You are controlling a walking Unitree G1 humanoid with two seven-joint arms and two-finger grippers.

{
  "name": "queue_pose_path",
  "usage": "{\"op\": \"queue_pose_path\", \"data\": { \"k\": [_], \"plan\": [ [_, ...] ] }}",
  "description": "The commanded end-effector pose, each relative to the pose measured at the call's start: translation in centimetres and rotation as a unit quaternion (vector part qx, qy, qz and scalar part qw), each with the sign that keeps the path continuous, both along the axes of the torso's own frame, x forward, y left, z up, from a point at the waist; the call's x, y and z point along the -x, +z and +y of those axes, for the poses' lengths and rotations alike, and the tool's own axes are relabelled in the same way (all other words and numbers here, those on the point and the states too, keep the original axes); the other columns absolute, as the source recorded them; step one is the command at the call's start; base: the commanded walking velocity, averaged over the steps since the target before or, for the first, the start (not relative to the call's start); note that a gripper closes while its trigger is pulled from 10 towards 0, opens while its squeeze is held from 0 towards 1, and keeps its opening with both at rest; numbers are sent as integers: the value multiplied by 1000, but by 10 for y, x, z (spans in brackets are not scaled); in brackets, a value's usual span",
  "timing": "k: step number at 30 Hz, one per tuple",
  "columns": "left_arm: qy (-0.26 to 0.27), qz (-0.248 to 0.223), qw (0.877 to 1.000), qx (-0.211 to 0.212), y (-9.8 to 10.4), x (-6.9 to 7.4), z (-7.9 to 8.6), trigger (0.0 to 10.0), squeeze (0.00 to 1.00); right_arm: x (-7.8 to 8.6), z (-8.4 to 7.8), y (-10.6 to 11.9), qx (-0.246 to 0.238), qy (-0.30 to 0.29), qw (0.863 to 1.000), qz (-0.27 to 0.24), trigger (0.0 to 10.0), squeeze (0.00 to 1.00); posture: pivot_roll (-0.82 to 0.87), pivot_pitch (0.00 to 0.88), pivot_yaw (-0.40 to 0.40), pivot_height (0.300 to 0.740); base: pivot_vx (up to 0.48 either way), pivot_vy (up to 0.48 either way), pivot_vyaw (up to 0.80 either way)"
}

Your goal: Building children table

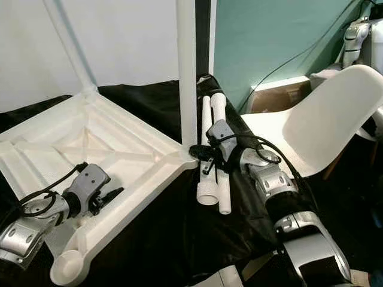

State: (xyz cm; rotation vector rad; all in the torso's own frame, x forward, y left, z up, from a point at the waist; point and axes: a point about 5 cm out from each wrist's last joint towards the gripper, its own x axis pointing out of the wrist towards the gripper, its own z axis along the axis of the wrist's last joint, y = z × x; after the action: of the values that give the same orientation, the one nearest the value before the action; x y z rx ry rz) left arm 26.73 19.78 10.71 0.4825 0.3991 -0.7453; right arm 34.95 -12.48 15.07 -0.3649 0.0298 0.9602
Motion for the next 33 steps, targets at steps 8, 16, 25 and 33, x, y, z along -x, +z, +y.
{"op": "queue_pose_path", "data": {
  "k": [8,16,25,33],
  "plan": [
    [-82,88,993,9,-18,15,-10,10000,0,0,26,12,-42,37,998,-36,10000,0,27,0,33,740,0,0,0],
    [-89,100,991,2,-22,15,-14,10000,0,15,36,4,-47,80,995,-30,10000,0,14,0,40,740,0,0,0],
    [-124,124,984,18,-20,24,-18,10000,0,-5,2,-1,12,39,999,-22,10000,0,16,0,47,740,0,0,0],
    [-101,9,990,103,7,5,-29,10000,0,-19,0,16,13,4,998,-54,10000,0,31,0,41,740,0,0,0]
  ]
}}
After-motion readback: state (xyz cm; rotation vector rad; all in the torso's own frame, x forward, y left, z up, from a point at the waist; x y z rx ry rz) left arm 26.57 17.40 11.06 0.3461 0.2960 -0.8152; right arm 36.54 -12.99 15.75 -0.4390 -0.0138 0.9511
